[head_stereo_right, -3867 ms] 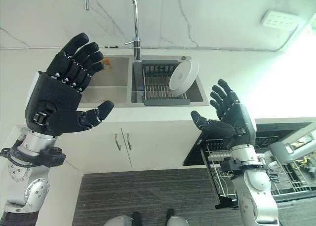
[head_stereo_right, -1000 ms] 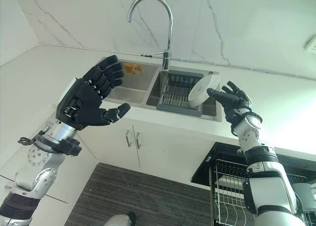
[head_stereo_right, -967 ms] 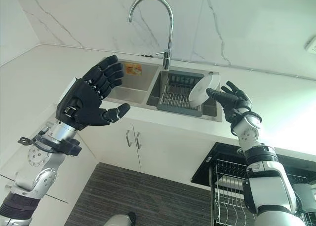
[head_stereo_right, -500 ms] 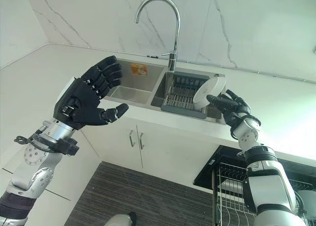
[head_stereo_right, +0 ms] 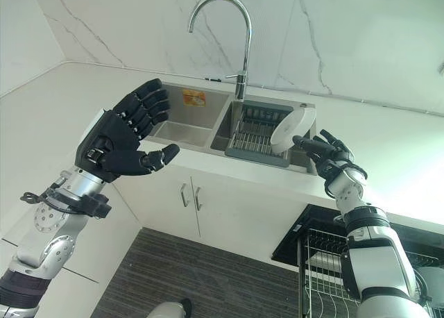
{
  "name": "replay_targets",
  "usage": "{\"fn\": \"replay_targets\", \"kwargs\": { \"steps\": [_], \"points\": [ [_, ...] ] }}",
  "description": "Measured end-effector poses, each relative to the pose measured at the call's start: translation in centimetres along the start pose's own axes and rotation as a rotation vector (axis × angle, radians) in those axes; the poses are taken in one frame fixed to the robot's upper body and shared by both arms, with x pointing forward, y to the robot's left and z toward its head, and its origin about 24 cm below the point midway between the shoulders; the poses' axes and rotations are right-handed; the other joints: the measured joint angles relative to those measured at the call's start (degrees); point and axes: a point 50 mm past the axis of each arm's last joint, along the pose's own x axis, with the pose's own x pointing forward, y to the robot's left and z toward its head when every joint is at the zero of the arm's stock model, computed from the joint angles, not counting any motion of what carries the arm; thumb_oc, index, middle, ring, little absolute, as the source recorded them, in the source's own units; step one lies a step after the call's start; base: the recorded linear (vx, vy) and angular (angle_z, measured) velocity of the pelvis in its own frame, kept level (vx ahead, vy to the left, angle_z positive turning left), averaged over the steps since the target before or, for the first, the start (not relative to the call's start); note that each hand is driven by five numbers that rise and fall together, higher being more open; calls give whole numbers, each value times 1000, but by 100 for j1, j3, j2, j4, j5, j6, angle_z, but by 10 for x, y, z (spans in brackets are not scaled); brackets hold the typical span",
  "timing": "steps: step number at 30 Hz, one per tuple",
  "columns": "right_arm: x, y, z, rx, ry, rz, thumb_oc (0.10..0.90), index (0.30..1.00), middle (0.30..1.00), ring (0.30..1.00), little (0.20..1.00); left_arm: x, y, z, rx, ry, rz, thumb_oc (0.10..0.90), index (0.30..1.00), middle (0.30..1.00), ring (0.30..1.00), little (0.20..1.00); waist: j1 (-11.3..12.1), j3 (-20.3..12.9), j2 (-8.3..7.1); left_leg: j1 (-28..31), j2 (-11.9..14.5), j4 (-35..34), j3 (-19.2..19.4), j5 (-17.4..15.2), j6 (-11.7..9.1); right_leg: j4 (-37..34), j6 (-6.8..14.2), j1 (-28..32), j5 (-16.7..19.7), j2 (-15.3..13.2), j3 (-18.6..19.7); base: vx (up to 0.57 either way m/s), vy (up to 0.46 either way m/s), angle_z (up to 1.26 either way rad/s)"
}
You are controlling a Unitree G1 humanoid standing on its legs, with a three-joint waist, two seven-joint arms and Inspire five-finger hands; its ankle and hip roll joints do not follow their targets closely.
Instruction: Place the dishes in the dishwasher.
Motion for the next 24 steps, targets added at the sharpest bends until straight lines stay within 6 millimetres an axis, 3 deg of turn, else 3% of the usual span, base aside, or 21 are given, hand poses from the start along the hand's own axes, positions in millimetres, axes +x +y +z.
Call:
{"fn": "replay_targets", "kwargs": {
  "steps": [24],
  "points": [
    [0,-1,1,-1,0,-4,800,900,900,900,900,0,0,-2,-3,19,0,800,900,900,900,900,28,0,0,11,-55,-18,-135,-5,7,-8,22,119,-67,-18,-155,41,-6,3]
  ]
}}
